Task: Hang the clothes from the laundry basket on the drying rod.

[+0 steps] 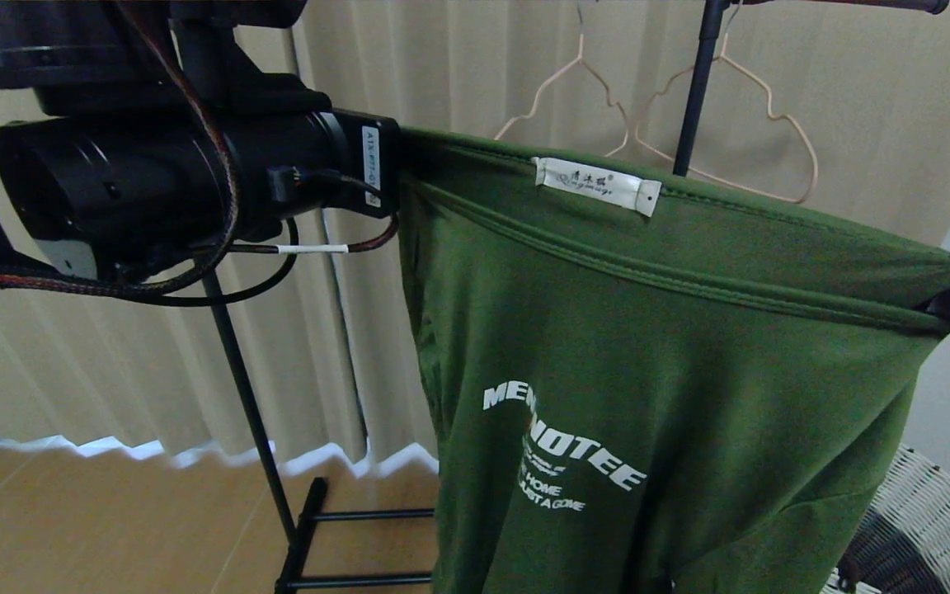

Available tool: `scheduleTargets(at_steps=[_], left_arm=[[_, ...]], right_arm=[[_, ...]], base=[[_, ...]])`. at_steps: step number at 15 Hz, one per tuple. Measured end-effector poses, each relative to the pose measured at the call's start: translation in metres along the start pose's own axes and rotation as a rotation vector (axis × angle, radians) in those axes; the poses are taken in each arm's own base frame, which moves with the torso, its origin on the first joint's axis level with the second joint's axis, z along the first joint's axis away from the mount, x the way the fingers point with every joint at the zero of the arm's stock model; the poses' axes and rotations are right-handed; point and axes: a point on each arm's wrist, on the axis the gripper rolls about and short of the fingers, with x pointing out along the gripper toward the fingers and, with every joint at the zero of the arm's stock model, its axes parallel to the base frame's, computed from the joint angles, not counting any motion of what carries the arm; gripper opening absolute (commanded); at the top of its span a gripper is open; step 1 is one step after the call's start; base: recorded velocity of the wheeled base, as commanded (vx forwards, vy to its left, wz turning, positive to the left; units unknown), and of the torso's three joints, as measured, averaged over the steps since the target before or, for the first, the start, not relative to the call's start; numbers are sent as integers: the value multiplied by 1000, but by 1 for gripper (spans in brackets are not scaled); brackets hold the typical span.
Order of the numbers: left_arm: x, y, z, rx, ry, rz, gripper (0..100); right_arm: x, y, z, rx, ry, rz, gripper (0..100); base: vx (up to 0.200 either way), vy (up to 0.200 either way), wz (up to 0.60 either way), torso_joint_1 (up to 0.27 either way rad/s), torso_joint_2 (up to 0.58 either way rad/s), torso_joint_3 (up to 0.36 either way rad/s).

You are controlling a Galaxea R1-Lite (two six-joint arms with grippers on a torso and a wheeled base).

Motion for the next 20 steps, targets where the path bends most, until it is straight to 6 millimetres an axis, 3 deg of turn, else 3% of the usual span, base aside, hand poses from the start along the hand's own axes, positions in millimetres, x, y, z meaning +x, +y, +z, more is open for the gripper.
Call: scheduleTargets(at_steps=[6,9,14,20], left_arm=[[-16,2,-9,16,64,-42,0],[-45,4,-9,17,124,-212,0],[-96,10,0,-1,64,-454,0],[-122,1,0,6,18,-583,0]], right_arm=[[5,-15,-1,-23,25,-130,0],[19,-34,0,-47,36,-264,0],[48,-60,4,-81,-18,-281,0],[81,-83,3,-80,-38,-261,0]], base=[[0,0,0,0,0,0],[0,0,0,0,0,0],[0,0,0,0,0,0],[0,0,0,0,0,0]])
